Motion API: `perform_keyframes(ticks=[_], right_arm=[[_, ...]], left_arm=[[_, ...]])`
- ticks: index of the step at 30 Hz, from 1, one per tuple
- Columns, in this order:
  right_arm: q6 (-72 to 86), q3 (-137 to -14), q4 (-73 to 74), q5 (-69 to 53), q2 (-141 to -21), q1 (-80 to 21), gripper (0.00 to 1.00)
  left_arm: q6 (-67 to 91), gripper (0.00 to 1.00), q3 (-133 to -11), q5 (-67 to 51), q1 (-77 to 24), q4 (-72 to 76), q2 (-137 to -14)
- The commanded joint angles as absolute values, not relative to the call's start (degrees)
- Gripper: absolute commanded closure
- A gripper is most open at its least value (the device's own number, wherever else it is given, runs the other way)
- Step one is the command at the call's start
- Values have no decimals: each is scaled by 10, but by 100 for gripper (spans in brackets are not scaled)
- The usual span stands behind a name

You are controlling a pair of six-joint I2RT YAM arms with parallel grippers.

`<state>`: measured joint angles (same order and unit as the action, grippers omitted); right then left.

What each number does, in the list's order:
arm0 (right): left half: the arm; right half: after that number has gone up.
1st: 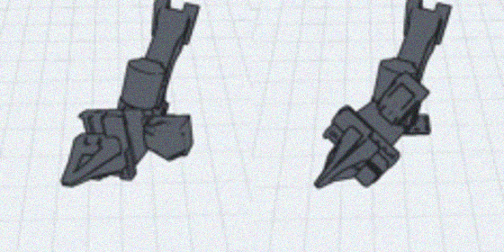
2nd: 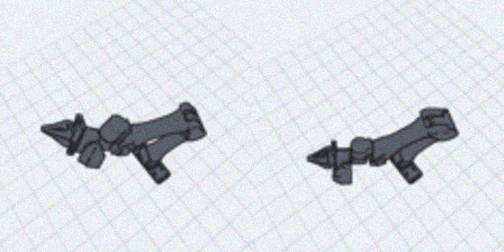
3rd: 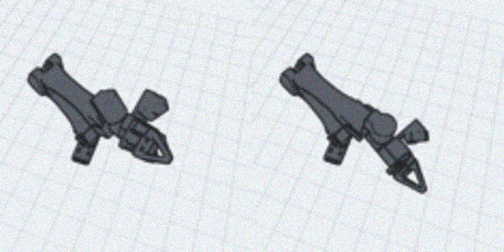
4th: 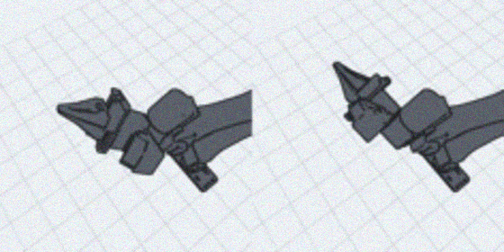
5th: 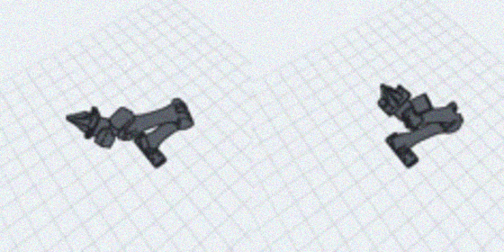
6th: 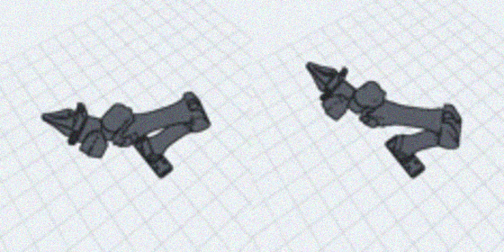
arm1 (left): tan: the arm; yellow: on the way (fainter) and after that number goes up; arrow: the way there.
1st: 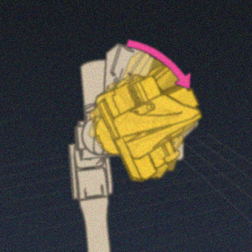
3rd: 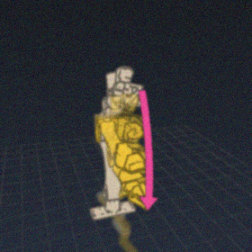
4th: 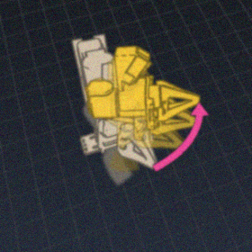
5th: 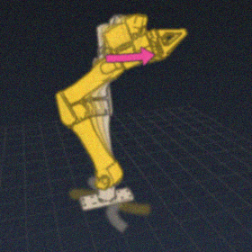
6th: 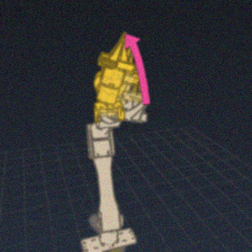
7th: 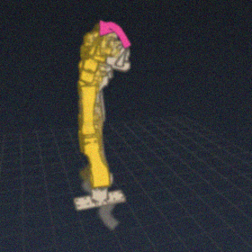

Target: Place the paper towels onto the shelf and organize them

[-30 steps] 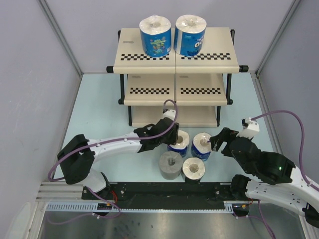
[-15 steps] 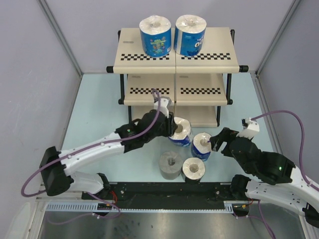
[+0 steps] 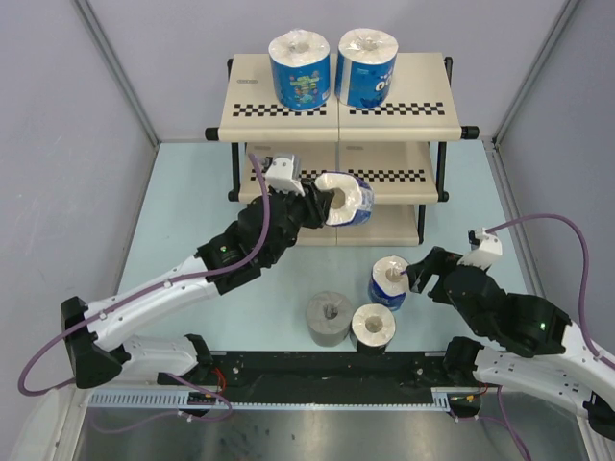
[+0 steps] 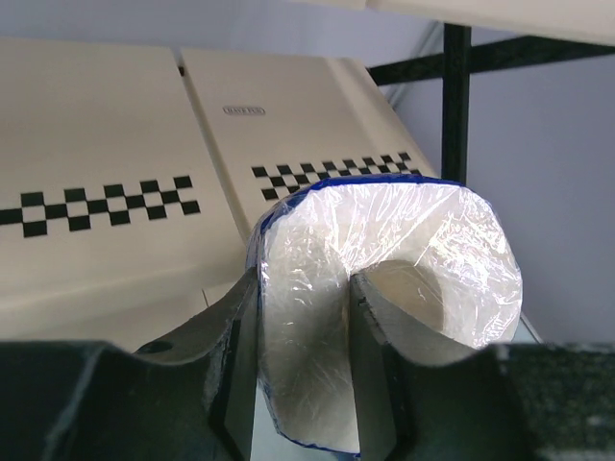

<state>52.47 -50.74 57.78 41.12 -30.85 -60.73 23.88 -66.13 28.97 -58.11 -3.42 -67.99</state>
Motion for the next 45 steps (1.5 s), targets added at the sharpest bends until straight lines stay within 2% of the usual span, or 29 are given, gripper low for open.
perform_keyframes(ticks=[1, 14, 25, 27, 31, 34, 45], right_arm=[[538, -512, 592, 426, -290, -606, 12], [559, -512, 615, 417, -236, -605, 14], [556, -519, 618, 416, -237, -605, 14], [555, -520, 619, 417, -237, -605, 14], [554, -523, 622, 418, -236, -604, 14], [554, -522, 621, 418, -237, -605, 14], [551, -522, 621, 415, -241, -605, 13]], left_arm=[[206, 61, -702, 354, -576, 76, -706], [242, 63, -699, 386, -536, 226, -788], [234, 60, -700, 415, -533, 302, -843], [233, 58, -704, 418, -533, 301, -854], [227, 39, -708, 421, -533, 286, -863], [223, 32, -703, 417, -533, 281, -858], [217, 29, -683, 424, -533, 265, -837]])
